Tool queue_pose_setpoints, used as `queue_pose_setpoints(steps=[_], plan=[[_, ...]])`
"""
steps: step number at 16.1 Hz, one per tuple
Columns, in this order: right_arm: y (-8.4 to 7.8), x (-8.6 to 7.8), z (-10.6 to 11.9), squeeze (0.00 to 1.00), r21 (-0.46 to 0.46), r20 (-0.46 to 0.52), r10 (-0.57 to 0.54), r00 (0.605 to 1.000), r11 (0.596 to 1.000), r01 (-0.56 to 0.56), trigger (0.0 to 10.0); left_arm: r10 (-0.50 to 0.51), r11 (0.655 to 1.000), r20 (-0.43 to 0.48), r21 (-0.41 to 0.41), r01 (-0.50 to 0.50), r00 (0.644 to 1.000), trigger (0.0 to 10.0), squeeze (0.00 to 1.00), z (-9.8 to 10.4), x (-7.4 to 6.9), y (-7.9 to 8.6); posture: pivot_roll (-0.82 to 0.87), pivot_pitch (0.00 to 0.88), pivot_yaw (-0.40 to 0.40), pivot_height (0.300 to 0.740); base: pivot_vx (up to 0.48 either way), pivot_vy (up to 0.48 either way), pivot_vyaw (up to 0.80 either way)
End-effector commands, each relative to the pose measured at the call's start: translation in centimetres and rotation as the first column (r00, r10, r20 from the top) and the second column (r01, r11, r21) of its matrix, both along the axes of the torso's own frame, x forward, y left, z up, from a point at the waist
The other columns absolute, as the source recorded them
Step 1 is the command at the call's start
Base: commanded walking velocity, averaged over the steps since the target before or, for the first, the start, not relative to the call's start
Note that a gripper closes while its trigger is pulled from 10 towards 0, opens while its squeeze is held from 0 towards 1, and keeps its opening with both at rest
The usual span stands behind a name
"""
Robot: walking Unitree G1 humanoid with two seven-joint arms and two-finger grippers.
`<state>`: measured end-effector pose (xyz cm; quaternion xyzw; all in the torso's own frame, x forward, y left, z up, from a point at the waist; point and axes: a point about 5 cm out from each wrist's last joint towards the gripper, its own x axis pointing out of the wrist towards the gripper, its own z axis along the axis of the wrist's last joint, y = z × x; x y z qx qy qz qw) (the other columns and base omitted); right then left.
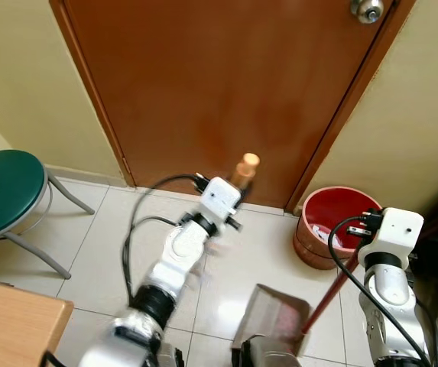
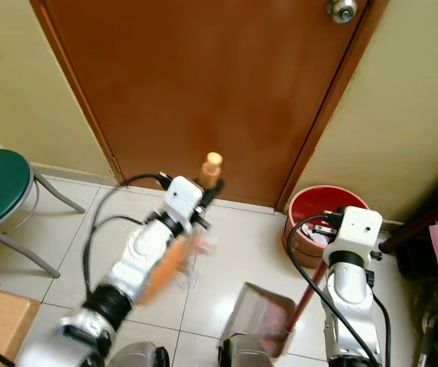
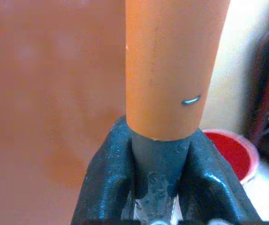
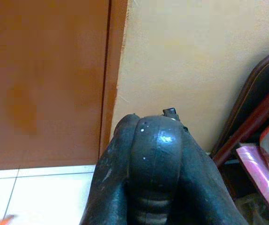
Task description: Sweep floor
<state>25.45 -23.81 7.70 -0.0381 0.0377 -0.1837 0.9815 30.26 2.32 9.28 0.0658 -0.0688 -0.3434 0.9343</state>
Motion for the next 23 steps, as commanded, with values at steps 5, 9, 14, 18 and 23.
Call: queue_pose_setpoints(steps=[5, 9, 14, 18, 23], plan=[[-1.5, 0.2, 0.1, 0.0, -0.091, -0.046, -0.063, 0.997, 0.994, 0.059, 10.0, -0.07, 0.992, -0.047, -0.111, 0.065, 0.996, 10.0, 0.0, 0.6, -2.1, 0.7, -0.01, 0.148, -0.032, 0.74, 0.0, 0.0, 0.0], [-2.5, 0.6, 0.7, 0.0, -0.122, -0.038, -0.081, 0.996, 0.99, 0.076, 10.0, 0.181, 0.983, -0.114, -0.003, -0.182, 0.977, 10.0, 0.0, -0.1, -3.4, 5.9, 0.01, 0.177, -0.041, 0.74, 0.0, 0.0, 0.0], [-1.5, 0.4, 0.5, 0.0, -0.069, -0.04, -0.055, 0.998, 0.996, 0.052, 10.0, 0.302, 0.953, -0.17, 0.033, -0.301, 0.938, 10.0, 0.0, -0.9, -5.5, 9.1, 0.02, 0.156, -0.05, 0.74, 0.0, 0.0, 0.0], [-1.1, -1.1, -0.7, 0.0, -0.06, -0.083, -0.049, 0.995, 0.997, 0.045, 10.0, 0.325, 0.945, -0.208, 0.025, -0.327, 0.923, 10.0, 0.0, -0.9, -6.1, 9.6, 0.01, 0.134, -0.047, 0.74, 0.0, 0.0, -0.44], [-1.1, -0.8, -0.5, 0.0, -0.052, -0.079, -0.042, 0.996, 0.998, 0.038, 10.0, 0.312, 0.949, -0.229, 0.034, -0.313, 0.922, 10.0, 0.0, -1.0, -6.1, 9.1, 0.01, 0.124, -0.048, 0.74, 0.0, 0.0, -0.57]])
